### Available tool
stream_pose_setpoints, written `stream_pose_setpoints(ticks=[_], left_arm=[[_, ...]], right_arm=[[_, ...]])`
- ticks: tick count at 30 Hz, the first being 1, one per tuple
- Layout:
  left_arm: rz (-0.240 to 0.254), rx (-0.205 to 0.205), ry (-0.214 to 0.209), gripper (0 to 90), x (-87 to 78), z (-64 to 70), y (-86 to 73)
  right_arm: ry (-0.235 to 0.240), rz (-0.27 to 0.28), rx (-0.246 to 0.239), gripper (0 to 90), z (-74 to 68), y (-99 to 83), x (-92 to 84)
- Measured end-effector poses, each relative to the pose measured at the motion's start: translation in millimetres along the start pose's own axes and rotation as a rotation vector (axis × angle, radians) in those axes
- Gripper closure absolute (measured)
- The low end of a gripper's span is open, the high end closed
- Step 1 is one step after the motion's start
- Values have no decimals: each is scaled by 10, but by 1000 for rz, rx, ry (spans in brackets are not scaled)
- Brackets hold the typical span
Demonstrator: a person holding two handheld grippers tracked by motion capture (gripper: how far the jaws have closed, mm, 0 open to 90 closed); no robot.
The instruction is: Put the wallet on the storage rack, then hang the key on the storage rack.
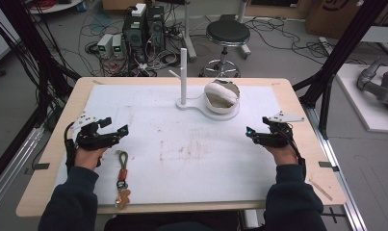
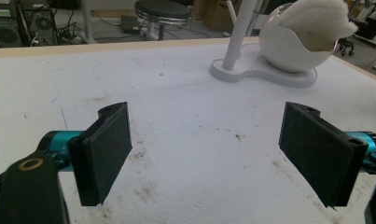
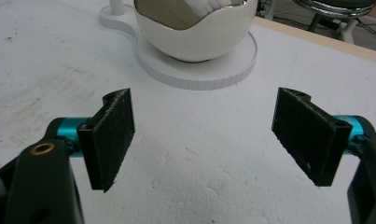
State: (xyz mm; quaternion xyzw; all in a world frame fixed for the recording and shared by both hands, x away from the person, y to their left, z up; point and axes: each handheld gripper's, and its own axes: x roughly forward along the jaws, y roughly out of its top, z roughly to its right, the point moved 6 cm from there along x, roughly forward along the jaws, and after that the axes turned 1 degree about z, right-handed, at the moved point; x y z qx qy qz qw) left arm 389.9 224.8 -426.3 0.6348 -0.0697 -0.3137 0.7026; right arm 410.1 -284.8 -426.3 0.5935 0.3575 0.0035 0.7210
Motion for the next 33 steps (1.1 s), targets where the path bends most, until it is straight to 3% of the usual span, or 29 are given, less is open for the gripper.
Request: stream_pose_setpoints(ticks=[15, 23, 29, 30, 32, 33], left_arm=[[-6, -18, -4, 172, -5, 2, -15], [-28, -34, -7, 181, -72, 31, -27], [-95, -60, -2, 185, -123, 62, -81], [-145, -45, 4, 185, -156, 91, -148], [-175, -32, 9, 186, -181, 96, -186], [-202, -31, 13, 277, -208, 103, -224]], right_arm=[[2, -5, -30, 216, -34, 6, 16], [2, 10, -12, 216, -17, 16, -16], [-3, 13, -9, 215, -10, 16, -23], [0, 9, -14, 216, -13, 11, -22], [1, 10, -12, 216, -20, 9, -20], [4, 6, -24, 216, -27, 5, -24]])
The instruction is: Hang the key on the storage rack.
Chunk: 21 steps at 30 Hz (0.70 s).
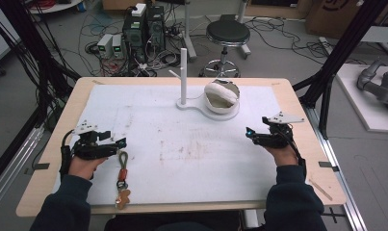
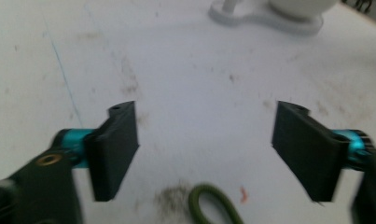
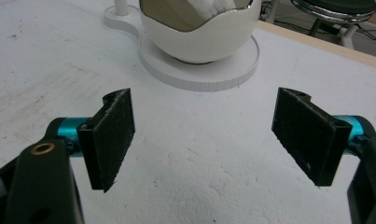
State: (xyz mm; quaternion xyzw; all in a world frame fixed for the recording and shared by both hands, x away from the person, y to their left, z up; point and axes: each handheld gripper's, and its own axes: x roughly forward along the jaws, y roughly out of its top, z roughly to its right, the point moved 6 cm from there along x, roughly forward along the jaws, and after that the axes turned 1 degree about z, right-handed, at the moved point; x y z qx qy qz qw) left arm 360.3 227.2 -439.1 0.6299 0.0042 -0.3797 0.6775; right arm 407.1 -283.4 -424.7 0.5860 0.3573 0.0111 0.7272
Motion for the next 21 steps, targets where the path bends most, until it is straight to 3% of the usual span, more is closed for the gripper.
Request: stream_pose_setpoints(ticks=[1, 3, 7, 8, 15, 18, 19, 21], left_arm=[[-26, 1, -6, 277, -20, 3, -43], [-60, -8, -19, 403, -52, 12, -119], [-107, -17, -3, 461, -111, 58, -222], [-147, 6, 12, 476, -116, 105, -282], [-216, 30, 58, 551, -11, 120, -421], [-264, 86, 70, 671, 77, 142, -463], [-264, 86, 70, 719, 77, 142, -463], [-305, 168, 104, 798, 122, 167, -447]], right_arm=[[0, 0, 0, 216, 0, 0, 0], [5, 7, -4, 216, -9, 6, -17], [9, 6, 1, 216, -18, -9, -25], [10, 2, -4, 216, -14, -13, -19], [12, 3, -5, 216, -25, -6, 2], [13, 3, -8, 216, -27, -6, -1], [13, 3, -8, 216, -27, -6, -1], [12, 0, -4, 216, -32, -10, -8]])
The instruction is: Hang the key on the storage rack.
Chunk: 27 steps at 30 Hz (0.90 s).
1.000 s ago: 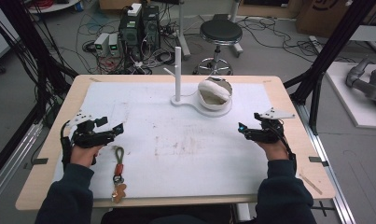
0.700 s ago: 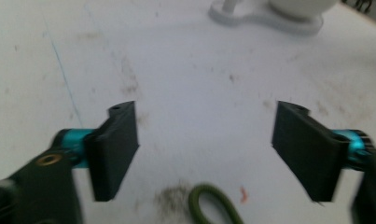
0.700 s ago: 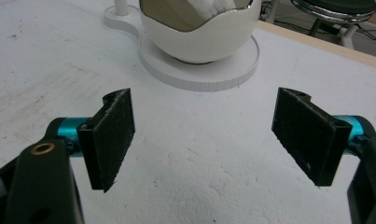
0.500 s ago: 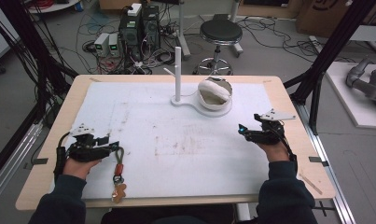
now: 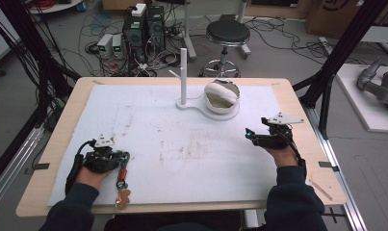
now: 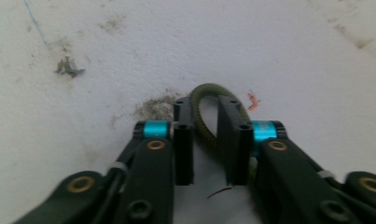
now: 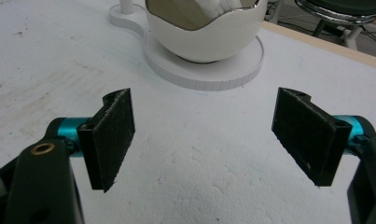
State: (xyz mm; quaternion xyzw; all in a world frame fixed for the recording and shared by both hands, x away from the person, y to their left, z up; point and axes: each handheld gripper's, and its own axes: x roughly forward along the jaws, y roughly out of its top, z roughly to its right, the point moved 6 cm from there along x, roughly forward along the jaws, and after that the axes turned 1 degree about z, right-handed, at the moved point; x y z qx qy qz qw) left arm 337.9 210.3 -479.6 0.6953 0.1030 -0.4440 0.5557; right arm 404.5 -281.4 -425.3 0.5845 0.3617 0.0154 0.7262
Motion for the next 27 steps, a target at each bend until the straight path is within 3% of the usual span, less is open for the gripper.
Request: stream_pose_setpoints(ticks=[2, 4, 7, 13, 17, 18, 19, 20, 24, 27], left_arm=[[-5, 17, 15, 838, 24, -10, 36], [3, 8, 15, 841, 43, -23, 55], [43, -47, 13, 841, 81, -117, 163], [103, -89, 19, 843, 166, -249, 357], [135, -118, 26, 839, 213, -304, 391], [147, -131, 21, 825, 214, -304, 387], [147, -131, 21, 723, 214, -304, 387], [149, -162, 15, 595, 212, -302, 381], [161, -188, 2, 484, 89, -262, 348], [123, -174, 10, 424, 4, -166, 237]], right_arm=[[1, 2, -4, 216, 2, 1, -6], [0, 5, -2, 216, 3, 3, -11], [1, 6, 2, 216, 3, 1, -20], [1, 4, 1, 216, 4, -2, -17], [3, 4, 1, 216, 6, -4, -14], [3, 3, 1, 216, 7, -5, -14], [3, 4, 3, 216, 7, -6, -14], [4, 4, 4, 216, 5, -7, -15], [5, 3, 9, 216, 8, -14, -20], [5, 5, 2, 216, 7, -12, -24]])
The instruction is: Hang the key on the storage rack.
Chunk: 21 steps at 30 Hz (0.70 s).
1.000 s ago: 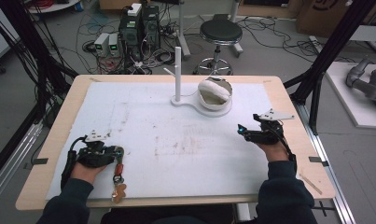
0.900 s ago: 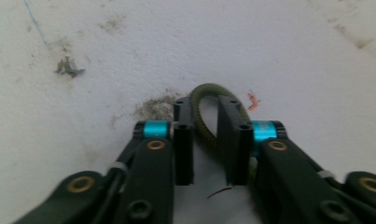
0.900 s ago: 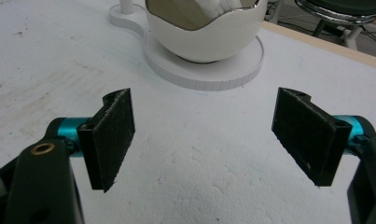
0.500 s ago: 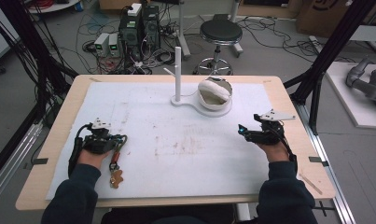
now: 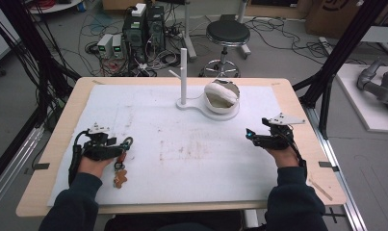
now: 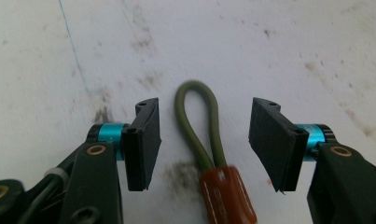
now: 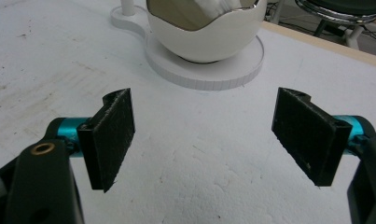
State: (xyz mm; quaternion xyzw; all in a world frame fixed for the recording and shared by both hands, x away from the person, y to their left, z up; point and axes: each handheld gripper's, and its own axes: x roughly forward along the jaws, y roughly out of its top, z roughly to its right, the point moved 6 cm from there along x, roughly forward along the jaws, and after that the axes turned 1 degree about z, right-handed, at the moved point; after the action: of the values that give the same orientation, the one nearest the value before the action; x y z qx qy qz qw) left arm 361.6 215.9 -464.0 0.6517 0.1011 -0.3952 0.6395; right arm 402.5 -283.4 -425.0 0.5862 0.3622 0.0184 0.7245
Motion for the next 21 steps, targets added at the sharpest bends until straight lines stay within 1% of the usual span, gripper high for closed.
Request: stream_pose_setpoints(ticks=[1, 2, 3, 4, 5, 6, 7, 8, 9, 10, 11, 12, 13, 14, 15, 17, 18, 19, 21], left_arm=[[-4, 4, 12, 402, -24, 21, -30], [-4, 4, 12, 400, -24, 21, -30], [-12, 14, 34, 400, -52, 32, -63], [-6, 9, 52, 400, -71, 45, -91], [-1, 9, 61, 408, -83, 54, -116], [-4, 5, 80, 415, -70, 61, -156], [-4, 5, 80, 427, -70, 61, -156], [-20, 13, 78, 427, -44, 69, -178], [-40, 22, 78, 460, -17, 83, -204], [-73, 57, 82, 472, 34, 112, -255], [-73, 57, 82, 473, 34, 112, -255], [-74, 81, 95, 473, 37, 124, -253], [-92, 96, 93, 495, 38, 127, -233], [-92, 96, 93, 565, 38, 127, -233], [-94, 129, 80, 662, 29, 131, -223], [-99, 131, 75, 683, 33, 126, -220], [-82, 106, 60, 694, 35, 107, -214], [-82, 106, 60, 699, 35, 107, -214], [-57, 71, 40, 701, 21, 62, -200]], right_arm=[[1, 2, 1, 216, -3, 1, 1], [1, 2, 1, 216, -3, 1, 1], [0, 1, 2, 216, -4, 1, 1], [0, 1, 3, 216, -5, 2, 1], [1, 1, 1, 216, -5, 2, 1], [0, 1, 1, 216, -5, 2, 1], [0, 1, 1, 216, -5, 2, 1], [1, 0, 3, 216, -7, 1, 2], [2, 0, -2, 216, -12, 3, 3], [3, 1, -3, 216, -14, 3, 3], [3, 1, -3, 216, -14, 3, 3], [4, 1, -1, 216, -16, 4, 1], [2, 2, 0, 216, -5, 2, 0], [2, 2, 0, 216, -5, 2, 0], [2, -1, 4, 216, 2, -2, 0], [4, 1, 2, 216, -2, -2, 0], [4, 1, 2, 216, -2, -3, 0], [3, 1, 2, 216, 0, -4, 0], [3, 1, 6, 216, 0, -5, 0]])
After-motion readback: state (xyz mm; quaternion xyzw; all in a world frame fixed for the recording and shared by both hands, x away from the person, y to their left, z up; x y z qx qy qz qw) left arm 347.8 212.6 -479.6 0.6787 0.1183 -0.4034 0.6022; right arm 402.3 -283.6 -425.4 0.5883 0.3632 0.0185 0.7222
